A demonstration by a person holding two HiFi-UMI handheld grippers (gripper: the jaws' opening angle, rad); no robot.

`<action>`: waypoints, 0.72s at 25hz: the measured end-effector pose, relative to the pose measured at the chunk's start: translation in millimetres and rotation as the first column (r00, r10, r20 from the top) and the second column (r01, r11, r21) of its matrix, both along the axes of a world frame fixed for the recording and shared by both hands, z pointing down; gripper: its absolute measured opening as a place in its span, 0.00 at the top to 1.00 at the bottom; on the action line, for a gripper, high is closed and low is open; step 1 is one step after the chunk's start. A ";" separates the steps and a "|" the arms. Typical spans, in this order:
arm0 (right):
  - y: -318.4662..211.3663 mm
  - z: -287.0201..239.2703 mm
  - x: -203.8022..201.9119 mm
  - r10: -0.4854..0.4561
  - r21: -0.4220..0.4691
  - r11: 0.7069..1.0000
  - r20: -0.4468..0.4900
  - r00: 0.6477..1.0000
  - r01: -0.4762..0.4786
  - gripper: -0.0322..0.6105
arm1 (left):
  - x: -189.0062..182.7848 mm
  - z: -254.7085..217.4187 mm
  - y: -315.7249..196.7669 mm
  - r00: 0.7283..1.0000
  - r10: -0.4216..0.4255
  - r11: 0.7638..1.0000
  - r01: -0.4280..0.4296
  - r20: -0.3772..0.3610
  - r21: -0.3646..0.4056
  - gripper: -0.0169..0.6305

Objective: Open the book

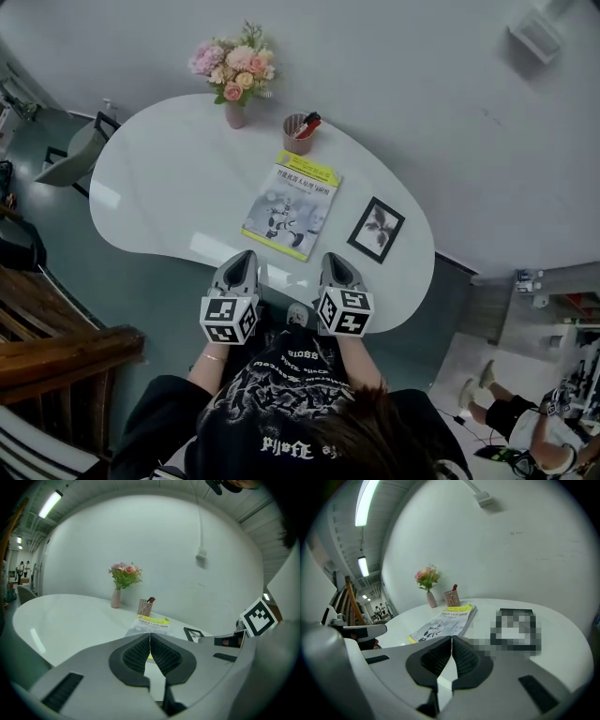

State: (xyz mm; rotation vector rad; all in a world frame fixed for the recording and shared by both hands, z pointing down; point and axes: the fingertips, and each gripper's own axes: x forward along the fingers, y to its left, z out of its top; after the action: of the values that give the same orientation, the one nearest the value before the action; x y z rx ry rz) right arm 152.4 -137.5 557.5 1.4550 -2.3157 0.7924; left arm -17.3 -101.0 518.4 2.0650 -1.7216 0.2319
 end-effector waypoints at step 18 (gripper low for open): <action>-30.5 31.4 -45.4 0.157 -0.229 0.960 -0.045 0.987 -0.163 0.72 | -69.9 6.7 -54.9 0.994 0.102 0.994 -0.103 -0.034 -0.024 0.94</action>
State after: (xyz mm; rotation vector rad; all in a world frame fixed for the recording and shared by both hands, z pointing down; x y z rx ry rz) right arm 107.1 -168.0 588.9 1.5483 -2.0251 1.0431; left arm -87.2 -155.9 525.0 2.1287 -1.5875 0.2488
